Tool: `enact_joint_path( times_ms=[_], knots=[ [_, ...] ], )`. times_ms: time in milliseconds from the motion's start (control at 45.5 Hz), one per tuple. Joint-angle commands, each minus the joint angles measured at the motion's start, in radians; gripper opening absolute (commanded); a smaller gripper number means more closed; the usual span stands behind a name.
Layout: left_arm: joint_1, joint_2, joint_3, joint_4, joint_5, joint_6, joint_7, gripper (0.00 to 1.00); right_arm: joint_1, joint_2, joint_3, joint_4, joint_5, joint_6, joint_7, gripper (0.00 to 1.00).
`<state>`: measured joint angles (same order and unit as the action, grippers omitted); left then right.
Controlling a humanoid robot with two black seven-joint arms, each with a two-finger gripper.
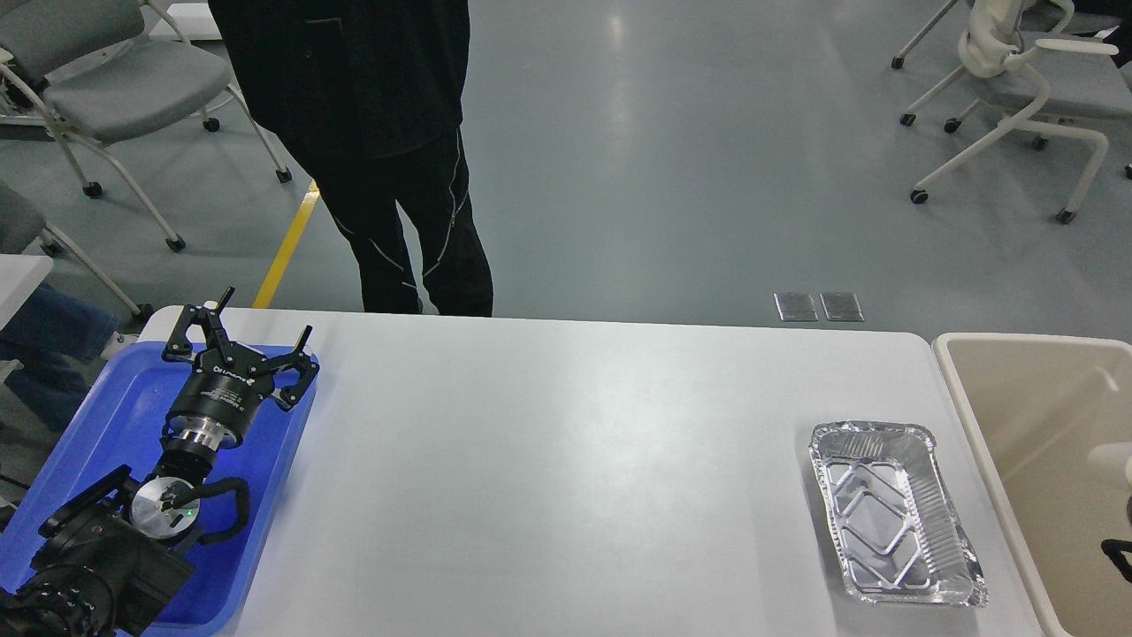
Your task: Tidy desktop
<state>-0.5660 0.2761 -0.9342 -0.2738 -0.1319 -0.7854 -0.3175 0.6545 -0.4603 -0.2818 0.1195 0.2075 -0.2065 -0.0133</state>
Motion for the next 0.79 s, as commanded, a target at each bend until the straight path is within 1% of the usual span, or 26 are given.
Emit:
enact_joint_path(
  times_ms=[0,88,110,198,242,263,439,549,637,659,768],
  knots=[
    [0.000,0.000,0.000,-0.001,0.000,0.000,0.000,1.00,-0.039,0.068,0.013,-0.037,-0.013,-0.001,-0.002,0.00],
    [0.000,0.000,0.000,0.001,0.000,0.000,0.000,1.00,-0.036,0.065,0.013,-0.037,-0.014,-0.004,-0.001,0.00],
    [0.000,0.000,0.000,0.001,0.000,0.000,0.000,1.00,-0.036,0.063,0.013,-0.037,-0.014,-0.005,0.001,0.03],
    [0.000,0.000,0.000,0.001,0.000,0.000,0.000,1.00,-0.036,0.061,0.013,-0.035,-0.022,-0.007,0.004,0.56],
    [0.000,0.000,0.000,-0.001,0.000,0.000,0.000,1.00,-0.035,0.061,0.013,-0.035,-0.037,-0.008,0.004,0.88],
    [0.000,0.000,0.000,-0.001,0.000,0.000,0.000,1.00,-0.032,0.061,0.013,-0.034,-0.045,-0.008,0.004,1.00],
    [0.000,0.000,0.000,0.001,0.000,0.000,0.000,1.00,-0.016,0.061,0.018,-0.012,-0.060,0.004,0.003,1.00],
    [0.000,0.000,0.000,-0.001,0.000,0.000,0.000,1.00,0.013,0.042,0.068,0.043,-0.062,0.009,0.003,1.00],
    [0.000,0.000,0.000,-0.001,0.000,0.000,0.000,1.00,0.059,-0.047,0.153,0.101,-0.060,0.009,0.003,1.00],
    [0.000,0.000,0.000,-0.001,0.000,0.000,0.000,1.00,0.095,-0.098,0.218,0.145,-0.060,0.009,0.004,1.00],
    [0.000,0.000,0.000,0.001,0.000,0.000,0.000,1.00,0.186,-0.205,0.424,0.267,-0.062,0.013,0.006,1.00]
  ],
)
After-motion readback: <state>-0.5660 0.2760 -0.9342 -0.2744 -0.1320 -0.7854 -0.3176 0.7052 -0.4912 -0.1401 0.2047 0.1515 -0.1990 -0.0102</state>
